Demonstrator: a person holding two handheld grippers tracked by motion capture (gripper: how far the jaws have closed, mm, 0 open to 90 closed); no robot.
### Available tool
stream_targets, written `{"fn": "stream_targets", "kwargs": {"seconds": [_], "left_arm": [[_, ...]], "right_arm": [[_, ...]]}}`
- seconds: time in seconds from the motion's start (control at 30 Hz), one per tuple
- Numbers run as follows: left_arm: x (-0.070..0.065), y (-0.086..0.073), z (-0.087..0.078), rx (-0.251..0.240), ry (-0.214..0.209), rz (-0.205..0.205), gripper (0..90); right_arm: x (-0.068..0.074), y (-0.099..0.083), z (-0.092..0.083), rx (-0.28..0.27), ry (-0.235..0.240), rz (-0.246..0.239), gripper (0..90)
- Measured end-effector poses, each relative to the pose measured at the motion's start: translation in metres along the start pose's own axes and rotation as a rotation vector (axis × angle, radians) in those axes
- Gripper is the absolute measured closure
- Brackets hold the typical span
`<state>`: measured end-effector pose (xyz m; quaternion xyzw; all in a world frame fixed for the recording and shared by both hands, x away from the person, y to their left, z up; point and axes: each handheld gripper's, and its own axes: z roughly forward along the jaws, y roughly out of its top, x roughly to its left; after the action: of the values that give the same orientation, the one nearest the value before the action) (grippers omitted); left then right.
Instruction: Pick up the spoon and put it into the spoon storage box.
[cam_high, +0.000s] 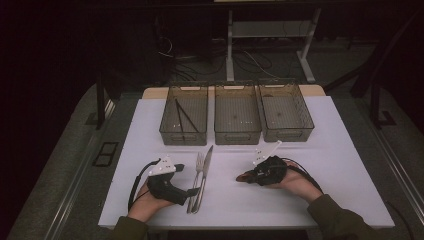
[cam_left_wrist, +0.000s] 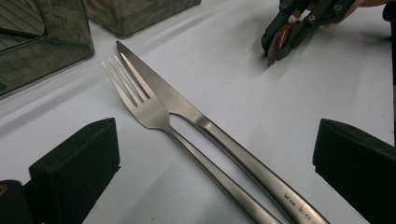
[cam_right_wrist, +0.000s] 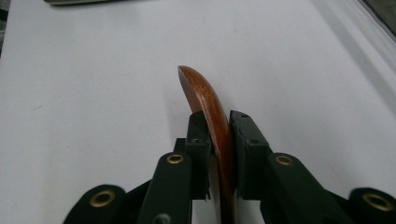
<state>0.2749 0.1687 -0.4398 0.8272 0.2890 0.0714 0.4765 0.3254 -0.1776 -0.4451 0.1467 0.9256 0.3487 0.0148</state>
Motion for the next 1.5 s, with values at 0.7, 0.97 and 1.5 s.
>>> {"fn": "stream_targets", "kwargs": {"seconds": [0.7,0.97,1.5], "left_arm": [[0.0,0.0,0.0,-0.001,-0.004,0.011,0.0],[0.0,0.0,0.0,-0.015,-0.007,0.013,0.0],[-0.001,0.001,0.002,-0.016,-0.012,0.01,0.0]], "right_arm": [[-0.003,0.0,-0.009,-0.014,-0.019,0.05,79.0],[-0.005,0.002,-0.016,-0.035,-0.031,0.105,79.1],[-0.014,0.011,-0.037,-0.104,-0.077,0.172,79.1]]}}
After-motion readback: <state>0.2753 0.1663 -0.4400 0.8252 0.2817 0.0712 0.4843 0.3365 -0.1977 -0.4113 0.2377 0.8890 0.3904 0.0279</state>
